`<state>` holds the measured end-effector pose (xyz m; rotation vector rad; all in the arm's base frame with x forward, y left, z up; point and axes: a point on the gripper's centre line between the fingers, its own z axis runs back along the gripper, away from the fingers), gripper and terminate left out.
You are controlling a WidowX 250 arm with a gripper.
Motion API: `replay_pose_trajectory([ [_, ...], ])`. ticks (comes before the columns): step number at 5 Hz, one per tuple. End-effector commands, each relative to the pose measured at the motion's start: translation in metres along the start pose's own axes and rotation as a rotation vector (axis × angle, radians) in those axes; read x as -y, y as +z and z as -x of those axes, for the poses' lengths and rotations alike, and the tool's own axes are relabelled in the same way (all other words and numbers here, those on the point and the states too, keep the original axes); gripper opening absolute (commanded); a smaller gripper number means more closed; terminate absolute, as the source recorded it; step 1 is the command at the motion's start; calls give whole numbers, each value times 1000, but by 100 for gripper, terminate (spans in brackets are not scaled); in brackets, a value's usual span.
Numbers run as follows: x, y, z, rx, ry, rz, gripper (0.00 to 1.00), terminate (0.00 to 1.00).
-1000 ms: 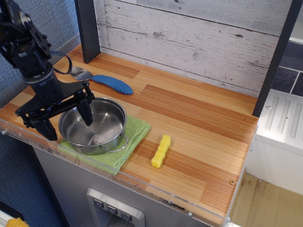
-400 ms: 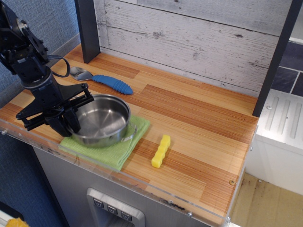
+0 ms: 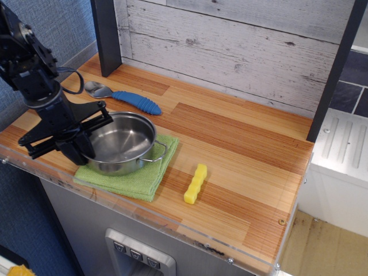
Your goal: Pick up the pot and place it on the right of the blue spoon
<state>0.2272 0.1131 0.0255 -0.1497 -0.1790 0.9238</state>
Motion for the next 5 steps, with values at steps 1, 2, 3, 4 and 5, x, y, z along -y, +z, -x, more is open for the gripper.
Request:
replay_pose_trajectory([
  [1,6,24,-13,79,15,47,0,0],
  [2,20,31,-14,99,-1,74,0,0],
  [3,41,34,-13,114,-7,112,0,0],
  [4,70,38,-11,120,-17,154,0,0],
  [5,98,36,-5,118,-55,166,0,0],
])
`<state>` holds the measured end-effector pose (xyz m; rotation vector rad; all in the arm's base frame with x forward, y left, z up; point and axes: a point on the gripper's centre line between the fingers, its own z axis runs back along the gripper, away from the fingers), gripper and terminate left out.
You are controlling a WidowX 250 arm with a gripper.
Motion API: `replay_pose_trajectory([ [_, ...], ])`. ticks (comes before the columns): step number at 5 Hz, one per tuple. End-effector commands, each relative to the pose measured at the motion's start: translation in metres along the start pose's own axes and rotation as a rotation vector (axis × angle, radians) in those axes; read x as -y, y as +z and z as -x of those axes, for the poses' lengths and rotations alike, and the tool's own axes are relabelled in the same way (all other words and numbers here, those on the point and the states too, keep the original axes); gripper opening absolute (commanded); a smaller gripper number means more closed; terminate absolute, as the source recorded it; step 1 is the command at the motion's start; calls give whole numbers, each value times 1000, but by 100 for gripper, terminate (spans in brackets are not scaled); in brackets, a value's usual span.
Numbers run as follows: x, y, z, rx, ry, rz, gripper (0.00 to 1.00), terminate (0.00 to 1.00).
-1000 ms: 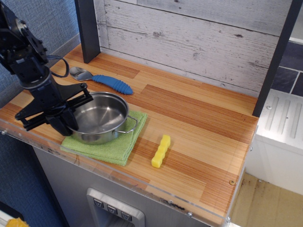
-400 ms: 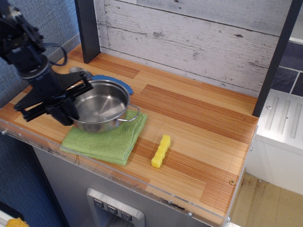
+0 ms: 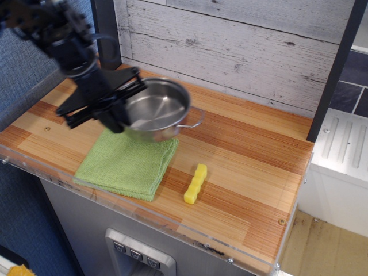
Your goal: Pick up the pot and place it on the right of the blue spoon
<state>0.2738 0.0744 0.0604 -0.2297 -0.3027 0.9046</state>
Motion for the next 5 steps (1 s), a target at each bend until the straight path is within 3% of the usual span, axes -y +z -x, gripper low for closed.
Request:
replay_pose_trajectory([
  [1,53,0,2,35,-71,49,0,0],
  [3,80,-39,21,2,-117,4,0,0],
  [5,107,-60,38,-27,-139,14,0,0],
])
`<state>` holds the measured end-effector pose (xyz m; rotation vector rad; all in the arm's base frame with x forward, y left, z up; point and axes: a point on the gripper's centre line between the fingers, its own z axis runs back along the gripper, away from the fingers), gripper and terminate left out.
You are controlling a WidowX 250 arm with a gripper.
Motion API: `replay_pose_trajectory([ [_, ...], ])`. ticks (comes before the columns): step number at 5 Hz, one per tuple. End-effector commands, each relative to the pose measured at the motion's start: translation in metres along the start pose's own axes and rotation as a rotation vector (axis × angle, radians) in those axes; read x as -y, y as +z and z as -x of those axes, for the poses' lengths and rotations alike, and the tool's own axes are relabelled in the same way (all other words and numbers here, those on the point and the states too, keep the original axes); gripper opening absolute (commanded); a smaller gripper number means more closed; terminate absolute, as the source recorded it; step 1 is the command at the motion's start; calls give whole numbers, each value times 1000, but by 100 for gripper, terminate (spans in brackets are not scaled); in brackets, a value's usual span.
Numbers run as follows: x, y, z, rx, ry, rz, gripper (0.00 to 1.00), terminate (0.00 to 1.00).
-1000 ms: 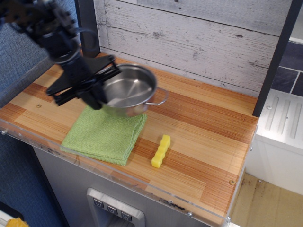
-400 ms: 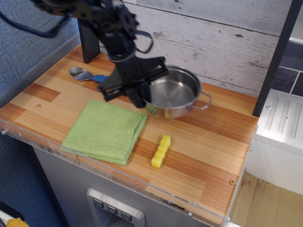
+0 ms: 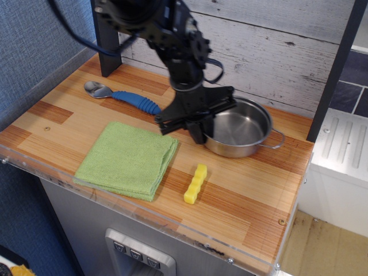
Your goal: Pick up the pot and place it on the right of the blue spoon
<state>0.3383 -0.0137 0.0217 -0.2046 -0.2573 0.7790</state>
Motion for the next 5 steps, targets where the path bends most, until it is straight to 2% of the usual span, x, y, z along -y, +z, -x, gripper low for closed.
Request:
replay_pose_trajectory([
  [1,18,-1,0,12,-10,28,0,0],
  [2,14,-3,0,-1,0,12,0,0],
  [3,11,-5,-2,-17,27,-41,100,0],
  [5,8,-1,-8,-6,62,-38,100,0],
])
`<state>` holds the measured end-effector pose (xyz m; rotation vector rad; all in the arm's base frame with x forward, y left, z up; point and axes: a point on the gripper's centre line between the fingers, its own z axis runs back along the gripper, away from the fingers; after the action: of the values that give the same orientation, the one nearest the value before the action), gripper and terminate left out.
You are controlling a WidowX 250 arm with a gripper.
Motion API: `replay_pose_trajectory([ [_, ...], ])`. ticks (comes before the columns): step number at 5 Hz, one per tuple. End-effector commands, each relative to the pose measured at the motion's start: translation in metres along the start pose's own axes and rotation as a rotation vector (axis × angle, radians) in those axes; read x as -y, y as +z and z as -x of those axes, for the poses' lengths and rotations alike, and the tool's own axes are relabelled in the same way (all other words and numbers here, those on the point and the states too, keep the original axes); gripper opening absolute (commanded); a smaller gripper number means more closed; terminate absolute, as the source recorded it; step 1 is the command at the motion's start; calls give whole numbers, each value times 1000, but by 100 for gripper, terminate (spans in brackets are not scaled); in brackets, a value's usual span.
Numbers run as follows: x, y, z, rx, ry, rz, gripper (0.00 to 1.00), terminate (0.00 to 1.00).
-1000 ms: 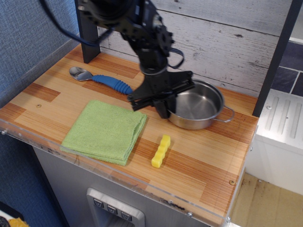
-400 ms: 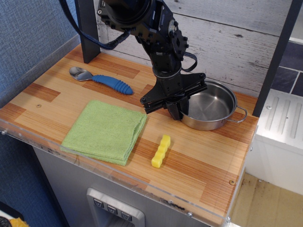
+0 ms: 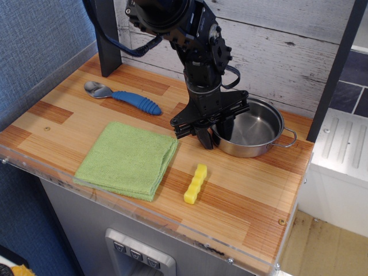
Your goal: Pick up the pot and place it on the right of the blue spoon
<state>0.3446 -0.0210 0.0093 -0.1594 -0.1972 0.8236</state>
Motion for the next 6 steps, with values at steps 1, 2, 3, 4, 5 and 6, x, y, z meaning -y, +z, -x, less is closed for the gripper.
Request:
replay_pose_trajectory([
  [1,3,21,-12,32,25,31,100,0],
  [2,5,31,-13,44,25,49,100,0],
  [3,6,44,-13,51,25,65,100,0],
  [4,5,65,-14,54,24,100,100,0],
  [5,2,88,-14,71,14,141,100,0],
  [6,2,88,-14,71,14,141,100,0],
])
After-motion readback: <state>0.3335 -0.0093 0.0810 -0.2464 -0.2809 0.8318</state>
